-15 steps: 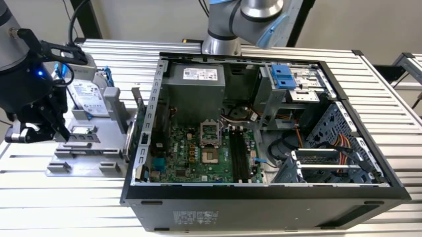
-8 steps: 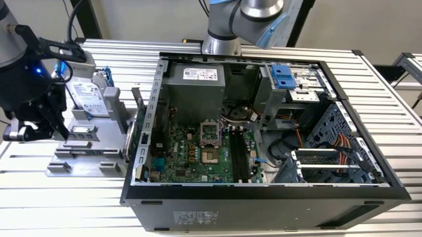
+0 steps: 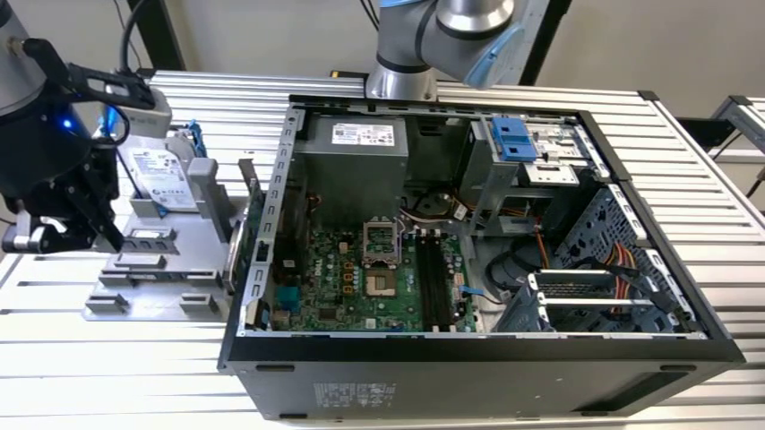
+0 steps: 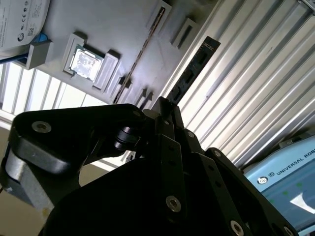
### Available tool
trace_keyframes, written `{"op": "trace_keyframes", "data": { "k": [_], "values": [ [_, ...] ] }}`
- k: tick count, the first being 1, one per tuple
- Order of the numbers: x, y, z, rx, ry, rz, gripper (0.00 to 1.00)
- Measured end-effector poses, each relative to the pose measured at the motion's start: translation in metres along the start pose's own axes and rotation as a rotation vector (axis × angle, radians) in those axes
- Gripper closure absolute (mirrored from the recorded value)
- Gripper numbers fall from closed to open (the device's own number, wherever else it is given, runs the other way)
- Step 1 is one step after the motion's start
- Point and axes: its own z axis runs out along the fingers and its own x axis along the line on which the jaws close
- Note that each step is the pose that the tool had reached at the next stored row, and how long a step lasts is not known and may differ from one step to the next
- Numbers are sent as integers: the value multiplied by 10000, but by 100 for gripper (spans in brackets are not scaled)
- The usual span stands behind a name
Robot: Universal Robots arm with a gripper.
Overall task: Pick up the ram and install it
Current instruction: 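Pick up the ram and move it above insertion slot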
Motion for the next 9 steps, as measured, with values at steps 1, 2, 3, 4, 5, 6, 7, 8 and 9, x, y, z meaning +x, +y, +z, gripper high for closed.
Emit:
{"op": "trace_keyframes", "data": {
  "k": [1,2,3,4,5,6,7,8,9],
  "values": [
    [0,0,-4,0,0,0,100],
    [0,0,-8,0,0,0,100],
    [0,0,-12,0,0,0,100],
    [0,0,-16,0,1,0,100],
    [-1,0,-20,-1,1,0,100],
    [-1,1,-24,-1,1,0,100],
    [-1,1,-27,0,0,0,100],
    [-1,1,-31,0,0,0,100],
    [-1,1,-36,0,0,0,100]
  ]
}}
